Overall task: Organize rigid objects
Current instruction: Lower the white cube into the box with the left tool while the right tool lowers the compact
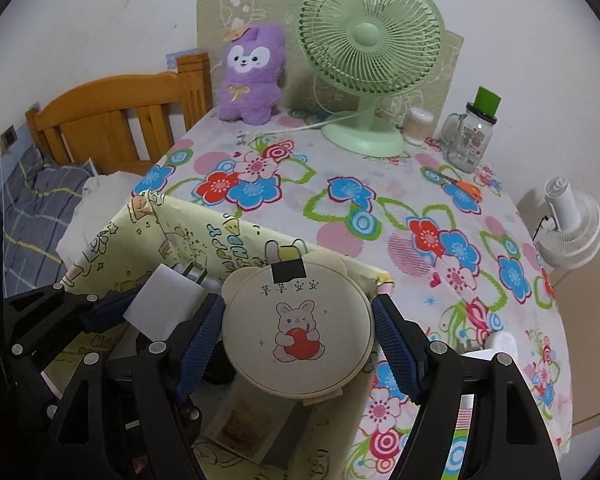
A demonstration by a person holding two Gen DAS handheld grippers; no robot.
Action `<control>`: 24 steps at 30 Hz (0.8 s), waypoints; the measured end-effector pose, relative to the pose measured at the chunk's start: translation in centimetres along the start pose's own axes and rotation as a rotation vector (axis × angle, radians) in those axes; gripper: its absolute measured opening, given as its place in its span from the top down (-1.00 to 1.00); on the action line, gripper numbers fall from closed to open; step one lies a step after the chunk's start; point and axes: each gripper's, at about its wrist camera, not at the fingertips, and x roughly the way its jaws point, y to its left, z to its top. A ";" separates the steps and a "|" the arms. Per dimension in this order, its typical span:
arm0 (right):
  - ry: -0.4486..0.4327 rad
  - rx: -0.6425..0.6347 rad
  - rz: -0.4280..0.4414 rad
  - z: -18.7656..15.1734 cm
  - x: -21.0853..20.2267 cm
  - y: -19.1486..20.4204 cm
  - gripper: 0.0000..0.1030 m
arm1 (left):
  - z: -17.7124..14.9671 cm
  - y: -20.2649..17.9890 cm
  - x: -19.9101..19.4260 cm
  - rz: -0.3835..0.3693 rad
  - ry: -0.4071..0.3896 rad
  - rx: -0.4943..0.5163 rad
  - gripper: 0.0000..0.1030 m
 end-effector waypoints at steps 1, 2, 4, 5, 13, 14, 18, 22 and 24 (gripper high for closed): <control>0.001 -0.006 -0.003 0.0 0.1 0.2 -0.50 | 0.0 0.1 0.1 -0.002 0.003 -0.001 0.21; 0.005 -0.005 0.002 0.0 0.2 0.2 -0.50 | -0.1 0.1 0.1 0.001 0.002 0.000 0.21; 0.019 0.010 0.025 0.0 0.6 0.2 -0.50 | -0.2 0.2 0.1 -0.001 -0.002 0.007 0.12; 0.027 0.017 0.037 0.0 0.8 0.2 -0.50 | -0.3 0.1 0.0 -0.008 -0.002 0.016 0.10; 0.038 0.010 0.036 -0.2 1.2 0.4 -0.50 | -0.5 -0.2 -0.1 -0.072 0.013 0.020 -0.25; 0.039 0.009 0.038 -0.2 1.2 0.3 -0.50 | -0.5 -0.3 -0.1 -0.076 0.020 0.019 -0.26; 0.037 0.010 0.045 -0.2 1.1 0.3 -0.52 | -0.6 -0.4 -0.3 -0.078 0.036 0.010 -0.30; 0.037 0.011 0.076 -0.3 0.9 0.2 -0.62 | -0.6 -0.6 -0.7 -0.094 0.045 -0.002 -0.45; 0.035 0.020 0.090 -0.3 0.8 0.1 -0.64 | -0.6 -0.7 -0.9 -0.093 0.046 -0.005 -0.49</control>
